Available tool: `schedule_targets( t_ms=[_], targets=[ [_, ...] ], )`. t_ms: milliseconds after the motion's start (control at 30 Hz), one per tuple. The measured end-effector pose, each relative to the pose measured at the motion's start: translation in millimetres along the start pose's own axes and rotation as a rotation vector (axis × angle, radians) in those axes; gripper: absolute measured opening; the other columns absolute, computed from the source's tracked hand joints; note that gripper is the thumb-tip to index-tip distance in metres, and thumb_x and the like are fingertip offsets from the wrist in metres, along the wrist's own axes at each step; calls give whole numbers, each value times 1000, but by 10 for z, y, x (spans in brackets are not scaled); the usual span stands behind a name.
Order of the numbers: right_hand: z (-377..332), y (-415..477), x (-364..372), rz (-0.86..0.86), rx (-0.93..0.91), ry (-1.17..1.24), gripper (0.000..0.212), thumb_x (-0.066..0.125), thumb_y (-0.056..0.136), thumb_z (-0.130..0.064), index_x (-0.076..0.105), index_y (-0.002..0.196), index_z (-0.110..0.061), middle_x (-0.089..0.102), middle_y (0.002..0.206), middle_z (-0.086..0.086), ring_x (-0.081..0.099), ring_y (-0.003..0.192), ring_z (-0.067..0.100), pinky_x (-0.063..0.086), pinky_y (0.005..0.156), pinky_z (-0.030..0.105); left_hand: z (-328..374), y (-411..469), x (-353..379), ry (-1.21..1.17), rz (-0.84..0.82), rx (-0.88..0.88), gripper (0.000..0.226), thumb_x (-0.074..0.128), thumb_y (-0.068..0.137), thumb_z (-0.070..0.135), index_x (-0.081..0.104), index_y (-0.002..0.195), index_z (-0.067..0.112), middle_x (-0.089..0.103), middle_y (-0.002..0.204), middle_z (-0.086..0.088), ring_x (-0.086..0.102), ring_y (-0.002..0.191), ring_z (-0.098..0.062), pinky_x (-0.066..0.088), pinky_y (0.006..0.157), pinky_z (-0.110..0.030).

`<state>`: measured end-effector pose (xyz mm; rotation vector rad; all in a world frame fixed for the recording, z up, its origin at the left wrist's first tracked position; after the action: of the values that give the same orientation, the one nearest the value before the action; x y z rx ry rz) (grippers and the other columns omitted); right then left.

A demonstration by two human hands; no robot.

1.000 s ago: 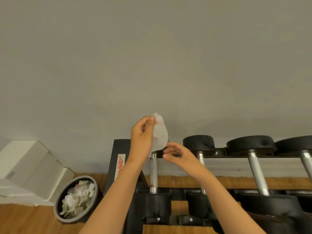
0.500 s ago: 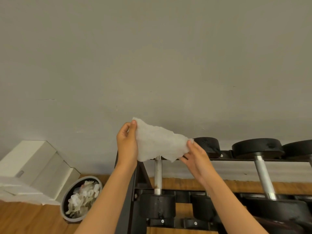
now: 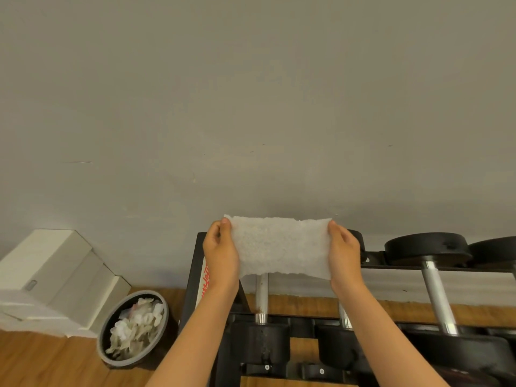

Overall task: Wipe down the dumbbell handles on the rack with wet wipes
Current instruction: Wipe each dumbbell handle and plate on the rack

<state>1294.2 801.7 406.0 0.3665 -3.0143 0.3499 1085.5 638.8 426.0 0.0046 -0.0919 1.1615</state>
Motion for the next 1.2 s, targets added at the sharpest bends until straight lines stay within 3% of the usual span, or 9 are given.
schedule_targets(
  t_ms=[67, 133, 200, 333, 467, 667, 833, 1033, 1200],
  targets=[
    [-56, 2, -33, 18, -54, -67, 46, 42, 104, -31, 54, 100, 13, 48, 92, 35, 51, 80, 45, 51, 80, 47, 3, 2, 23, 8, -17, 6, 37, 44, 103, 34, 47, 70, 17, 47, 74, 1, 44, 71, -12, 35, 67, -28],
    [-160, -35, 18, -2, -135, -146, 45, 42, 103, -33, 52, 84, 7, 41, 75, 19, 37, 66, 29, 37, 63, 35, 23, -16, 75, 37, -47, 26, 33, 46, 102, 36, 53, 76, 16, 52, 79, 1, 49, 76, -12, 38, 69, -27],
    [-220, -63, 86, -24, -194, -191, 42, 42, 103, -31, 48, 77, 1, 38, 71, 12, 36, 67, 22, 30, 63, 33, 50, -56, 148, 65, -89, 53, 28, 48, 101, 35, 57, 84, 16, 58, 86, 1, 54, 81, -12, 41, 69, -25],
    [-359, -200, 318, -115, -290, -254, 22, 46, 102, -29, 59, 90, -15, 54, 75, 5, 47, 65, 8, 40, 62, 25, 148, -206, 377, 99, -213, 130, 19, 53, 100, 29, 61, 87, 18, 64, 80, -3, 59, 71, -4, 45, 59, -14],
    [-464, -336, 507, -171, -343, -261, 14, 50, 100, -29, 56, 88, -26, 50, 64, -2, 46, 50, -2, 38, 48, 12, 245, -352, 590, 119, -322, 211, 13, 56, 98, 26, 64, 88, 22, 64, 80, -8, 58, 70, -13, 47, 62, -23],
    [-471, -404, 589, -213, -331, -262, 12, 50, 100, -30, 57, 94, -23, 52, 62, 0, 46, 51, 3, 41, 51, 21, 263, -417, 657, 95, -389, 206, 12, 58, 96, 24, 67, 97, 15, 71, 86, -3, 68, 81, -13, 53, 70, -19],
    [-469, -444, 678, -342, -271, -202, 28, 37, 105, -24, 61, 94, -18, 64, 75, 4, 57, 58, 8, 49, 52, 23, 238, -453, 732, 50, -498, 136, 31, 66, 85, 31, 64, 108, 12, 72, 96, -3, 70, 90, -14, 55, 75, -23],
    [-498, -385, 639, -427, -237, -111, 37, 31, 107, -26, 64, 96, -11, 66, 64, 8, 59, 53, 19, 47, 50, 25, 246, -319, 669, 79, -471, 95, 9, 57, 97, 13, 64, 100, 9, 67, 84, 3, 64, 77, -6, 50, 67, -15],
    [-373, -193, 392, -252, -207, -106, 24, 44, 102, -30, 62, 103, -15, 64, 81, 3, 60, 71, 13, 52, 66, 24, 139, -236, 649, -79, -500, -107, 20, 52, 98, 9, 67, 112, 9, 70, 101, -6, 66, 93, -18, 55, 76, -28]
  ],
)
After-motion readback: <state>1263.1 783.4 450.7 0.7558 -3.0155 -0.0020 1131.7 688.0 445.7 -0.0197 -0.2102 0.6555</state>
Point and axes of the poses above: each hand's wrist, its own y-axis towards the middle knuckle, its own x-axis out of the palm, z = x × y, the point moved 10 cm from there along y, towards the middle knuckle
